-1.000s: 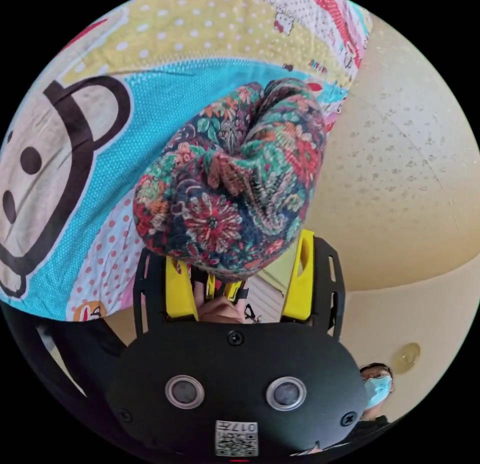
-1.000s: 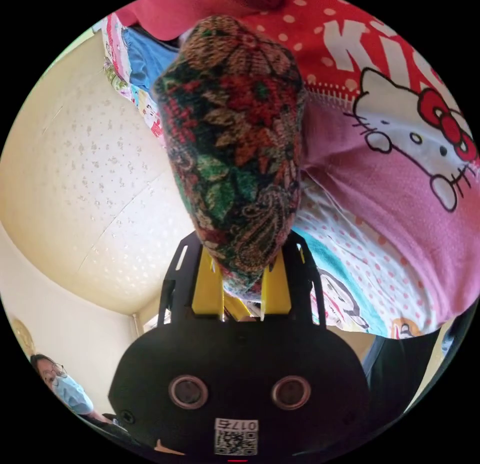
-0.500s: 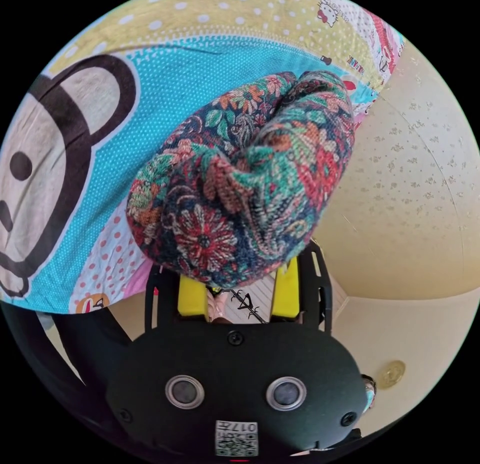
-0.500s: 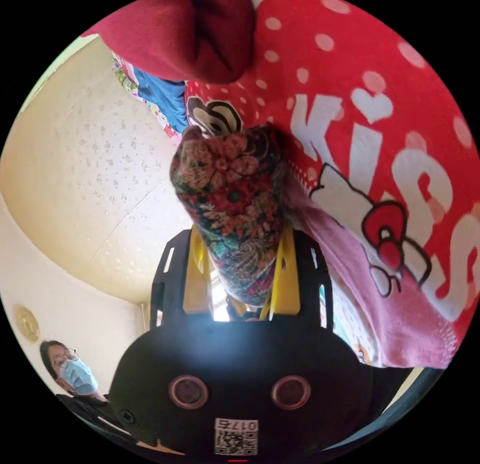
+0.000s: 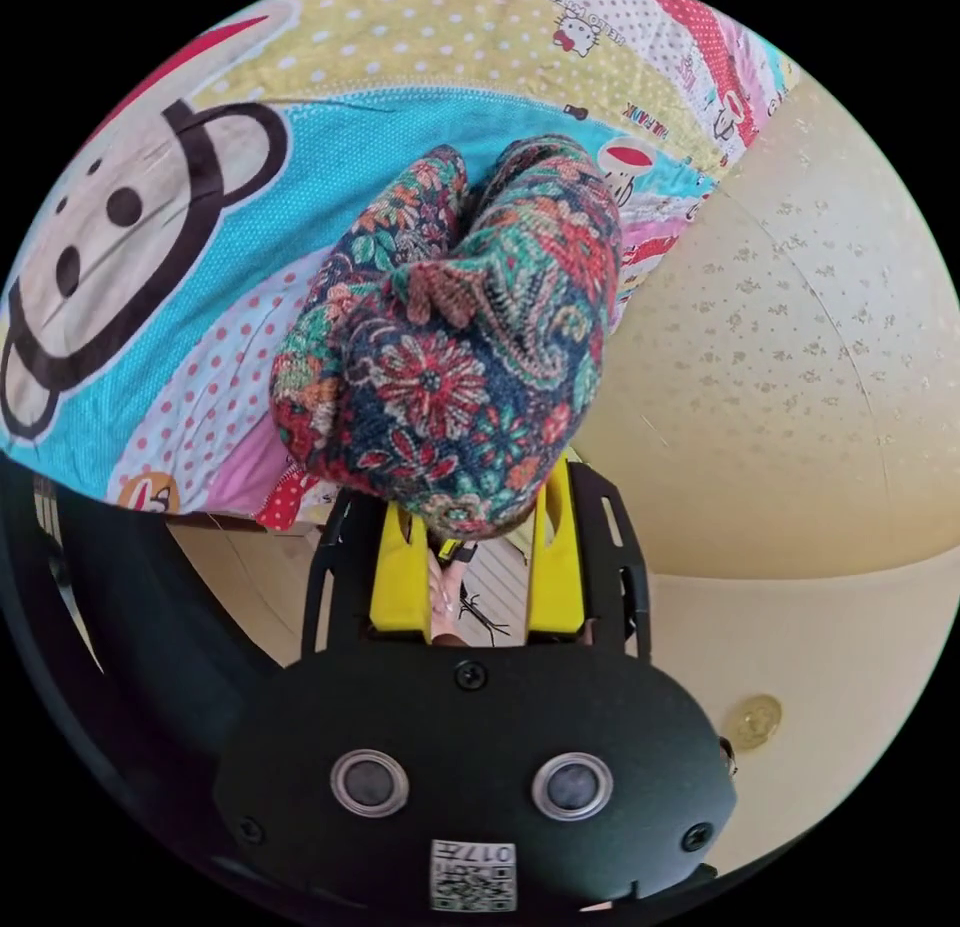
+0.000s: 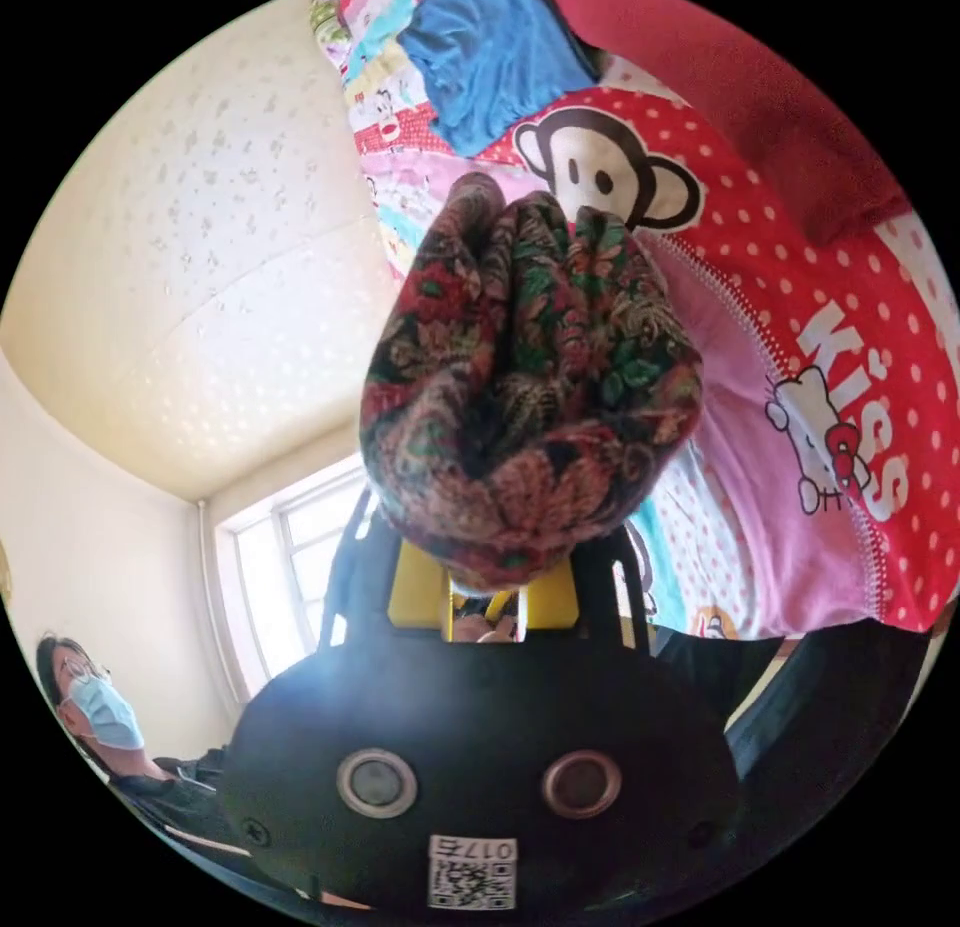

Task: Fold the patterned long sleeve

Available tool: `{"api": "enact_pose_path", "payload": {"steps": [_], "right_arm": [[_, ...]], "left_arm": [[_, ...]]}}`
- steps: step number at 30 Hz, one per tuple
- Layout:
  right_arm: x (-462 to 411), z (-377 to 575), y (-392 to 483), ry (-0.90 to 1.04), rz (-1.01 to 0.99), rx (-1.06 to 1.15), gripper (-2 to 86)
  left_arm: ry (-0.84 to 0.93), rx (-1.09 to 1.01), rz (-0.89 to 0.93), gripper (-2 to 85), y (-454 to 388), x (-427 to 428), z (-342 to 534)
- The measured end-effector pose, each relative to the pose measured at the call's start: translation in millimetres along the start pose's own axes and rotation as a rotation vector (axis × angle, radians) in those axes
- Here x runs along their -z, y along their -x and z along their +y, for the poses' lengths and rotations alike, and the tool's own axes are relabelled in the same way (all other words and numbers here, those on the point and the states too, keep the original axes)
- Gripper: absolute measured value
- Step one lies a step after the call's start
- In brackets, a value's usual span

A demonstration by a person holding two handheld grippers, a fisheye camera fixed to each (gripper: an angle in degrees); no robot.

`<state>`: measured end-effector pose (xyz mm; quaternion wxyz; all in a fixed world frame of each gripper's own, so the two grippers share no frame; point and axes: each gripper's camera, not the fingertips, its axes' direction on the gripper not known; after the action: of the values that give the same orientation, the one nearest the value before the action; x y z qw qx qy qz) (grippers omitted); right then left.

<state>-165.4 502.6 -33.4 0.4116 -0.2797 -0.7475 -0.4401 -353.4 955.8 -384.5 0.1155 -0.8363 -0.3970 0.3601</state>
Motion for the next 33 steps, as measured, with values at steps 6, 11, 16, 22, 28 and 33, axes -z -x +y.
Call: {"api": "enact_pose_path", "payload": {"steps": [6,11,16,22,28,33], "right_arm": [[-7,72,15,0.149,0.107,0.202,9.2],[-52,128,37,0.292,0.104,0.394,10.0],[-126,170,69,0.391,0.068,0.553,10.1],[-258,205,136,0.474,-0.029,0.787,9.6],[-398,213,226,0.514,-0.189,1.018,8.2],[-511,179,234,0.518,-0.261,1.042,6.4]], "left_arm": [[0.021,0.041,0.122,14.3,44,38,69],[0.01,-0.003,0.215,13.5,53,84,113],[-0.002,-0.168,0.265,12.3,25,155,139],[-0.049,-0.37,0.386,11.9,-37,244,135],[-0.093,-0.685,0.341,11.7,-168,329,118],[-0.194,-0.836,0.23,12.4,-228,376,74]]}}
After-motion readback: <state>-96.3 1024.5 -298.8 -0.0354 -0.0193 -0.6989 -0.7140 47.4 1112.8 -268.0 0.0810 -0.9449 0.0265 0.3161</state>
